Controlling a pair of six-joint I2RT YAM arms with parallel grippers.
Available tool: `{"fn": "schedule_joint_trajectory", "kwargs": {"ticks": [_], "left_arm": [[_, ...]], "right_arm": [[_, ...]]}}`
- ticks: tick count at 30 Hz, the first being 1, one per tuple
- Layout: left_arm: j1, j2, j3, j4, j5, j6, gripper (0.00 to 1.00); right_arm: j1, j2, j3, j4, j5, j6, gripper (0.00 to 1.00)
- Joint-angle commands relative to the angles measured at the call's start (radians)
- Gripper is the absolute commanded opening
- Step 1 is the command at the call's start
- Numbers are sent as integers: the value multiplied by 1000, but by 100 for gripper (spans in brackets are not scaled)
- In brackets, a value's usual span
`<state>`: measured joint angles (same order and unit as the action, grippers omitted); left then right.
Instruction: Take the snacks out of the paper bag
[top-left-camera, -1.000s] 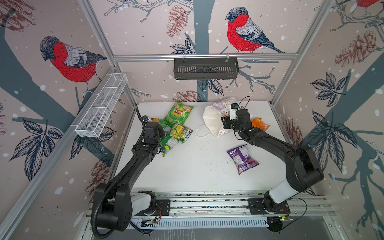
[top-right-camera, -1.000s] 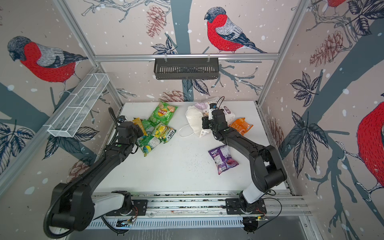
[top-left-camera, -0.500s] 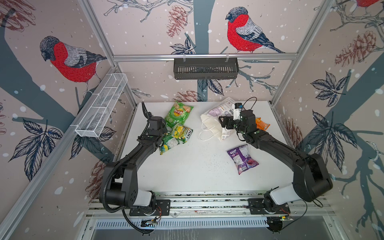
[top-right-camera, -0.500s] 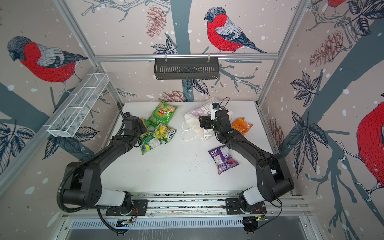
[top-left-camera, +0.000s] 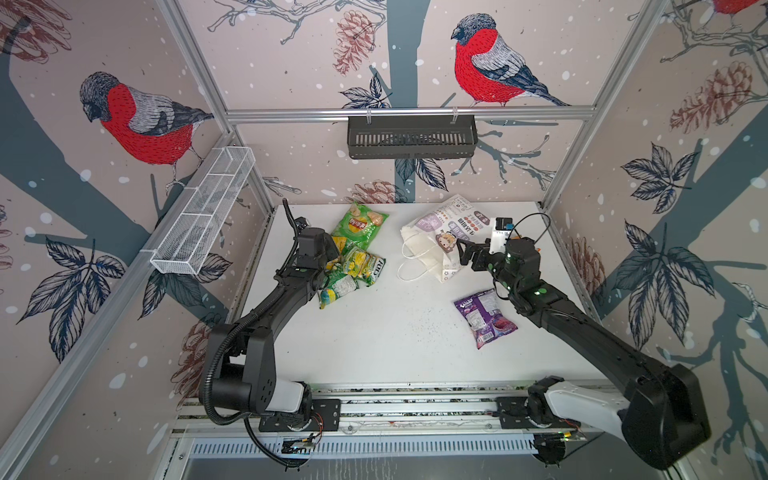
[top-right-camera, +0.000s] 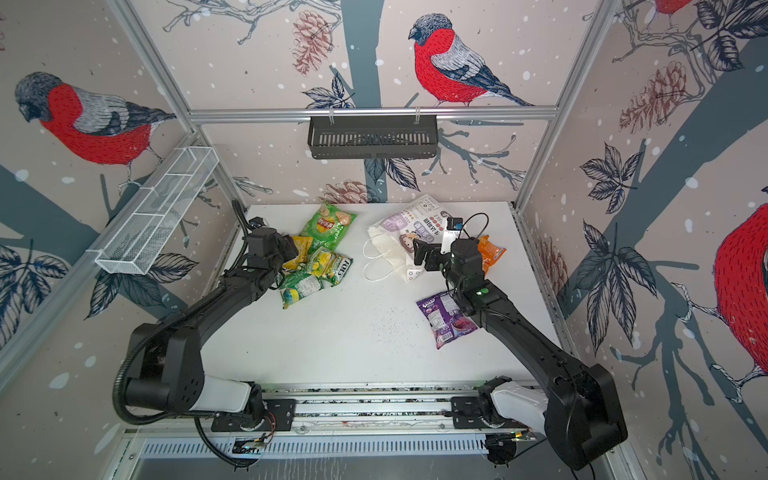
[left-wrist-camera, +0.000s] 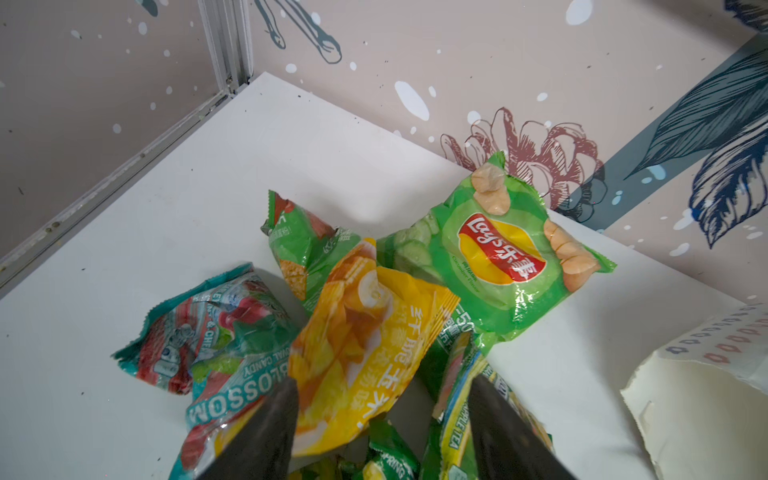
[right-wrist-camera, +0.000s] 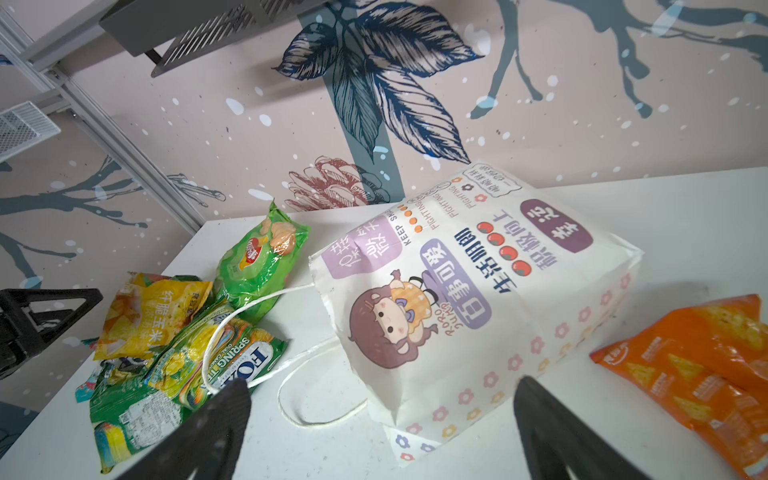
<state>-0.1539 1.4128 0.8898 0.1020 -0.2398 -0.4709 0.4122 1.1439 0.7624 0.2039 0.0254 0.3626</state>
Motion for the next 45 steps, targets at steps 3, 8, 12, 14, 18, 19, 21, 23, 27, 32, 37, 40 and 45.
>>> {"fn": "schedule_joint_trajectory", "kwargs": {"ticks": [3,8,12,14,18,19,21,23,27,32,37,40,45], "left_arm": [[-24,-82,-37,79,-32,36,85],[-61,-205,-197,292,-92,115,97],[-61,-254,-319,454,-128,176,97],[-61,-254,-347,488,-146,212,96],[-61,-246,-390,521,-180,251,96],[-61,-249,-406,536,-188,253,96],[-60,-260,-446,582,-195,267,96],[-60,-273,-483,629,-204,288,96],[-61,-282,-589,820,-222,385,96],[-51,-230,-671,1013,-245,425,96],[-49,-163,-716,1146,-271,487,96],[-48,-176,-729,1158,-285,489,96],[-43,-127,-814,1304,-338,510,96]], "right_arm": [[-8,-37,-30,53,96,-27,100],[-11,-77,-100,124,187,-40,100],[-13,-108,-163,186,275,-52,100],[-16,-122,-197,217,316,-53,100],[-25,-145,-252,274,364,-58,100],[-27,-147,-258,278,377,-59,100],[-34,-153,-271,280,400,-60,100],[-38,-166,-291,282,435,-63,100],[-42,-225,-397,410,513,-124,100],[-48,-264,-559,632,663,-182,100],[-75,-255,-651,707,766,-186,100],[-115,-220,-691,777,773,-172,100],[-184,-46,-668,824,703,-117,100]]}}
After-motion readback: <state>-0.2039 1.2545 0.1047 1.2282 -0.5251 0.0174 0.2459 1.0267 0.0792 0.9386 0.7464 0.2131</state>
